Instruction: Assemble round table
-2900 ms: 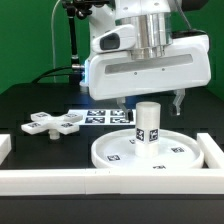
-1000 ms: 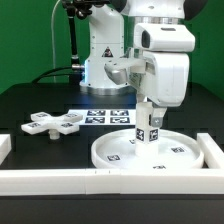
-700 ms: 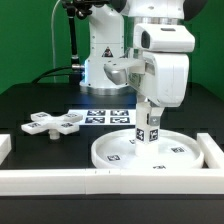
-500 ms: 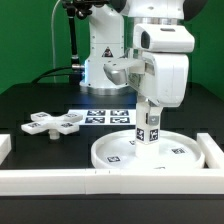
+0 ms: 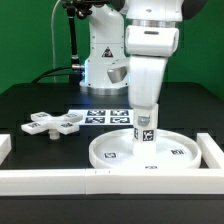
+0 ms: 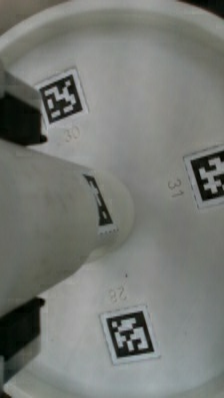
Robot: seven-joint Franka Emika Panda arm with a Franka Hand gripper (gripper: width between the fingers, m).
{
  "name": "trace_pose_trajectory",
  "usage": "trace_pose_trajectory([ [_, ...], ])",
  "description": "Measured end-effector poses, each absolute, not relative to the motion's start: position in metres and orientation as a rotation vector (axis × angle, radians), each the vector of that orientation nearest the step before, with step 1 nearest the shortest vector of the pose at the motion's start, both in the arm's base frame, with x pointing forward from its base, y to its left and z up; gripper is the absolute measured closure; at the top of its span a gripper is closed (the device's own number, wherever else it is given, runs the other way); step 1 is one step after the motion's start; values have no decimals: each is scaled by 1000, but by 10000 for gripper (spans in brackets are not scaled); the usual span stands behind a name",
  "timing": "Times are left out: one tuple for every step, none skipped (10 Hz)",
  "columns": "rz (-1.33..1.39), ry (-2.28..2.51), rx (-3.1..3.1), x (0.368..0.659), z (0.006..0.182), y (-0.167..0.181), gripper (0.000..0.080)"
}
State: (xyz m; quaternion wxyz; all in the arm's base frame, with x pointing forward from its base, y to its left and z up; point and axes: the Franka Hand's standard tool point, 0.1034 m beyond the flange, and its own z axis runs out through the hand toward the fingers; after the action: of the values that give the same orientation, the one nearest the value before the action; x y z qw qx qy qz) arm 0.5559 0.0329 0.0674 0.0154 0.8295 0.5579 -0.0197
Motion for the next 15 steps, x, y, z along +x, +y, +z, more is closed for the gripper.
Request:
trace_pose_trajectory([
  [-83,1636,2654,556,68,33,390],
  [-79,1544,2706,556,67,33,390],
  [-77,1433,2766,556,67,33,390],
  [-76,1335,2812,556,67,34,390],
  [-74,1258,2848,556,67,34,390],
  [-72,1134,2898,555,67,34,390],
  [-48,968,2973,555,67,33,390],
  [-29,781,3048,555,67,33,390],
  [-22,590,3101,555,67,34,390],
  [-14,473,3122,556,67,37,390],
  [-11,413,3130,556,67,38,390],
  [-12,327,3141,556,67,38,390],
  [-13,202,3152,556,67,38,390],
  [-13,118,3156,556,67,38,390],
  [-14,31,3159,556,67,38,390],
])
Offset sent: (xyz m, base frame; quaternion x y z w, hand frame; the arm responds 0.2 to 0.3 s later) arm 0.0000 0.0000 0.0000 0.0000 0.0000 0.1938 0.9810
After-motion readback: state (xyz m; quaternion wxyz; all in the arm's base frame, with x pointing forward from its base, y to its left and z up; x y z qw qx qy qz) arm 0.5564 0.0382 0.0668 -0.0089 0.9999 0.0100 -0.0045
